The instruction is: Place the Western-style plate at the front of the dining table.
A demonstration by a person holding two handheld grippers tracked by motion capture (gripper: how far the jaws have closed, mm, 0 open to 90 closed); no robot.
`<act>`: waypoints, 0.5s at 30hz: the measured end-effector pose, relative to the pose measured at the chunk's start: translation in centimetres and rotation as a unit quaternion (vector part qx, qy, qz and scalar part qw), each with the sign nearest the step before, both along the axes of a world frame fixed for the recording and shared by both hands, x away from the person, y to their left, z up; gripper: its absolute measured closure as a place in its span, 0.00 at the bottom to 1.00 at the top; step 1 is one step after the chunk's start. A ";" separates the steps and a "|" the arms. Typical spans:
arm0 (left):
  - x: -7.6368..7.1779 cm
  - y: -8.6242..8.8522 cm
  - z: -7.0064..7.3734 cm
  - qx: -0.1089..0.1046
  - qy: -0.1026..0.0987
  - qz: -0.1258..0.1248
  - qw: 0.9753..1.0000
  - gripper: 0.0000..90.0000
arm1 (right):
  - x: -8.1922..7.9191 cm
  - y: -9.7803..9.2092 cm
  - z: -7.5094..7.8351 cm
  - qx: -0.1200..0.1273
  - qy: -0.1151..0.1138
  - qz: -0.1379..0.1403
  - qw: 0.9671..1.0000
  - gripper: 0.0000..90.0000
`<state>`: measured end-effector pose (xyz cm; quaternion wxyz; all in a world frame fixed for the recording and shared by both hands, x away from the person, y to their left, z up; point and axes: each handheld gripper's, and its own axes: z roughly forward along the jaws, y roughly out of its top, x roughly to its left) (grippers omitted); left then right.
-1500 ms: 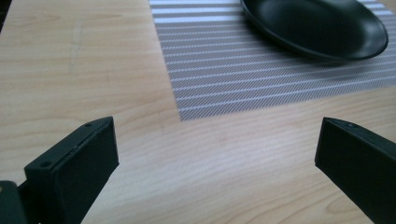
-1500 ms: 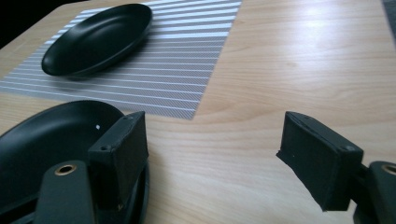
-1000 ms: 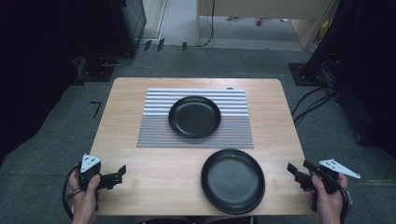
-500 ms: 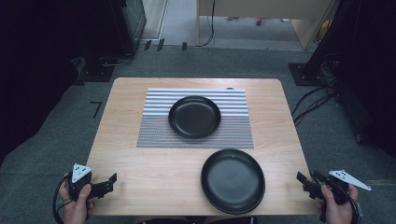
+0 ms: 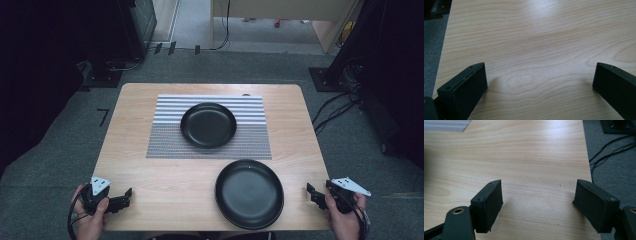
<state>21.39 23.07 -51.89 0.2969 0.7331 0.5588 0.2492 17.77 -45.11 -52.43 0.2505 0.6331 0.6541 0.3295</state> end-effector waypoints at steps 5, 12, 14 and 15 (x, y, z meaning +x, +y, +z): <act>0.1 0.1 0.0 -0.012 0.008 -0.007 1.000 0.00 | 0.2 0.7 -0.1 -0.031 0.006 0.006 0.999 0.22; 0.1 0.1 -0.1 -0.013 0.009 -0.006 1.000 0.00 | 0.3 0.7 -0.1 -0.031 0.011 0.001 0.999 0.16; 0.1 0.2 -0.1 -0.013 0.009 -0.005 1.000 0.00 | 0.3 0.7 -0.1 -0.031 0.012 0.000 0.999 0.16; 0.1 0.2 -0.1 -0.013 0.009 -0.005 1.000 0.00 | 0.3 0.7 -0.1 -0.031 0.012 0.000 0.999 0.16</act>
